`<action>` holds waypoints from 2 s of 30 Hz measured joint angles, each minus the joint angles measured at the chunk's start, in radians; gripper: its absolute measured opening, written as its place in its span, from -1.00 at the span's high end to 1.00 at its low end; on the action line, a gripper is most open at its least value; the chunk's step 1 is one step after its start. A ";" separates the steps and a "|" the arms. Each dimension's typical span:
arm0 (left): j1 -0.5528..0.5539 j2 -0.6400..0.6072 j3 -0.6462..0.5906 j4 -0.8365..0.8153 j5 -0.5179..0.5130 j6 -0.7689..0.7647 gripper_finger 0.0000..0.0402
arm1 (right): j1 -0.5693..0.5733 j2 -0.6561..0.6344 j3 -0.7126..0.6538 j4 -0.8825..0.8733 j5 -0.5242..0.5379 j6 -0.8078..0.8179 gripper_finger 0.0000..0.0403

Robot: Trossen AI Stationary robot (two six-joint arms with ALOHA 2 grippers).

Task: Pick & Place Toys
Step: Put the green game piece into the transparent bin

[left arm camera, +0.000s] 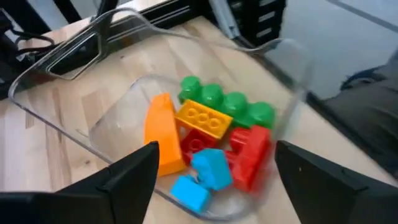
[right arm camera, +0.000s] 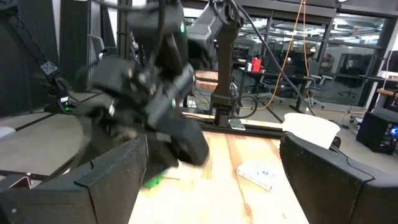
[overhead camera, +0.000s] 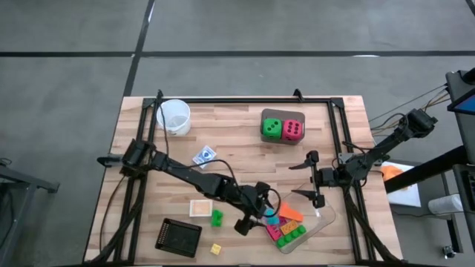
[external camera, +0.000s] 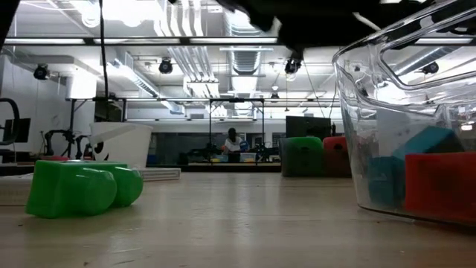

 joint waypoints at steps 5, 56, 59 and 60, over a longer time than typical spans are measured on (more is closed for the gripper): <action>-0.041 -0.085 -0.034 -0.161 0.000 0.000 -0.35 | 0.001 0.000 0.000 -0.013 0.000 0.005 -0.77; -0.083 -0.268 -0.407 -0.436 -0.289 -0.109 -0.47 | 0.000 -0.002 0.004 -0.016 0.001 0.011 -0.77; -0.046 -0.267 -0.402 -0.445 -0.380 -0.102 -0.47 | 0.000 -0.002 0.004 -0.015 0.001 0.011 -0.77; -0.032 -0.266 -0.401 -0.446 -0.412 -0.091 -0.47 | 0.000 -0.002 0.004 -0.015 0.001 0.011 -0.77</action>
